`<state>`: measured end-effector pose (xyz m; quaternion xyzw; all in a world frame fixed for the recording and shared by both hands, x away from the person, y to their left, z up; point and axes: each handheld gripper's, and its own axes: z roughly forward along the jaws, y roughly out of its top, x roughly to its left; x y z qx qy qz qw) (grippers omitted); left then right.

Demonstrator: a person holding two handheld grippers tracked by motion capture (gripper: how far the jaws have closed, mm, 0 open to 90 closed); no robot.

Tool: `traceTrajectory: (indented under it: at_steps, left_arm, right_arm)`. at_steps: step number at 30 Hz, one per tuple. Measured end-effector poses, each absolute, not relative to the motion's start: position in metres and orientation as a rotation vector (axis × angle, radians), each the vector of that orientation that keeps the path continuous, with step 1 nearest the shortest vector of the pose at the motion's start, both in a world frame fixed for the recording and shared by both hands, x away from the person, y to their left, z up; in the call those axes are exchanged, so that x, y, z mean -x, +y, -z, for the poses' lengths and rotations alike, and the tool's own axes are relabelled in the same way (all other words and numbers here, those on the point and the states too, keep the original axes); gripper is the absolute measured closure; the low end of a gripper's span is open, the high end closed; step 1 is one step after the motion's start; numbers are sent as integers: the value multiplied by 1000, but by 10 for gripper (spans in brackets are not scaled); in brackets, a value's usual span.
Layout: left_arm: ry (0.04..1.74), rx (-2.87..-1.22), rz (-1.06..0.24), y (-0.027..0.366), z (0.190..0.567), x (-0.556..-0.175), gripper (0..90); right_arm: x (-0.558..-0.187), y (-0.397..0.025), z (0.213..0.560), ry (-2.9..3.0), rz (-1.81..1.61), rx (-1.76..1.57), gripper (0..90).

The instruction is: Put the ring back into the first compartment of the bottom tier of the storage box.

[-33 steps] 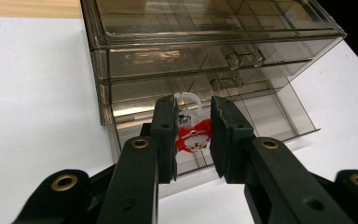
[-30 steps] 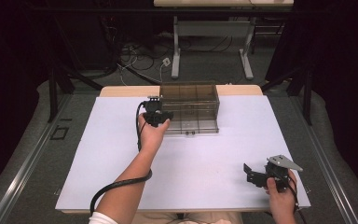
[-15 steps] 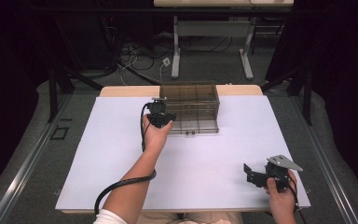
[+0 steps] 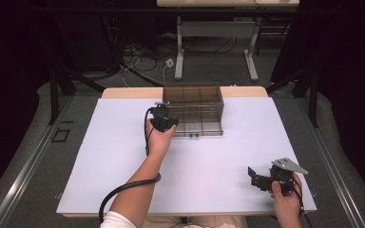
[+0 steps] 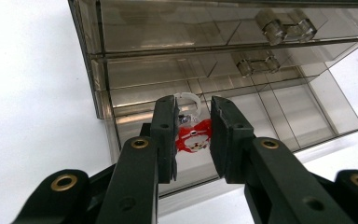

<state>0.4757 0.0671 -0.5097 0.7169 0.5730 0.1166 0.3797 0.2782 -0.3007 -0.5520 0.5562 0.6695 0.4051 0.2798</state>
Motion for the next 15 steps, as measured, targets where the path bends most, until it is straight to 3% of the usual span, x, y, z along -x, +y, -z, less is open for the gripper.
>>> traceTrajectory:
  at_steps: [15]
  left_arm:
    - [1488, -1830, -284, 64, 519, -477, 715]
  right_arm:
    - [-278, -300, 552, 1799, -1087, -1498, 0]
